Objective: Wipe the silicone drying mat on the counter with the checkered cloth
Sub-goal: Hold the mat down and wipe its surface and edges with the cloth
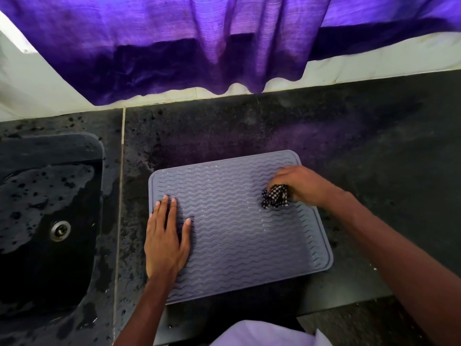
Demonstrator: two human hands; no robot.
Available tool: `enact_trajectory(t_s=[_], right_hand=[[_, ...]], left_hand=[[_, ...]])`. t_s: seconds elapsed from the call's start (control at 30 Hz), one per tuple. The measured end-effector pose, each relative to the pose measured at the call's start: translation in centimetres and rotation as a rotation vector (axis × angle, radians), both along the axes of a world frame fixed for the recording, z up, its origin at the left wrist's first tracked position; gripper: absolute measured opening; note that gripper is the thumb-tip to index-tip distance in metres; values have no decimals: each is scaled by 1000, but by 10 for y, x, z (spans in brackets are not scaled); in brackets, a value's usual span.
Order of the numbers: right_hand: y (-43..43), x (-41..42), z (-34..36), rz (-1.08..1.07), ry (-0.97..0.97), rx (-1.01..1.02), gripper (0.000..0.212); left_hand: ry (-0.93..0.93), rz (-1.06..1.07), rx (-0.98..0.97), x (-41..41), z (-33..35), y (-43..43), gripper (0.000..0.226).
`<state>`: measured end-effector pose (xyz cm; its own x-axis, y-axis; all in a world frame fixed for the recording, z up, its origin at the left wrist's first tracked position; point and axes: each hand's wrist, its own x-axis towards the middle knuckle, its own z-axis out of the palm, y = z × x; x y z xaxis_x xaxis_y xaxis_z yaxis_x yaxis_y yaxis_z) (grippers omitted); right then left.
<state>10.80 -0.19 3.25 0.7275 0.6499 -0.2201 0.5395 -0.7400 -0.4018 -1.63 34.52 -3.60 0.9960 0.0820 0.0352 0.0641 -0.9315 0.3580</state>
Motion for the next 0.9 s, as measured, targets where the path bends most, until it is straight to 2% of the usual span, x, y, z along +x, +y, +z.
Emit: enact_trajectory(t_s=[0.2, 0.3, 0.4, 0.5, 0.63, 0.77, 0.9], right_hand=[[-35, 8, 9, -11, 194, -6, 33], [-53, 16, 22, -27, 227, -142, 40], [-70, 26, 38, 12, 180, -308, 45], [-66, 23, 53, 17, 51, -164, 42], [-25, 8, 48, 157, -71, 34, 37], [0, 3, 25, 266, 22, -62, 43], [-20, 13, 27, 321, 139, -116, 44]], left_hand=[[2, 10, 6, 1, -1, 0, 68], [-7, 14, 4, 1, -1, 0, 67], [-12, 12, 4, 2, -1, 0, 67], [-10, 15, 7, 2, -1, -1, 66], [-18, 14, 5, 2, -2, 1, 67], [-52, 6, -6, 2, -5, 2, 64], [-78, 0, 0, 2, -8, 2, 63]])
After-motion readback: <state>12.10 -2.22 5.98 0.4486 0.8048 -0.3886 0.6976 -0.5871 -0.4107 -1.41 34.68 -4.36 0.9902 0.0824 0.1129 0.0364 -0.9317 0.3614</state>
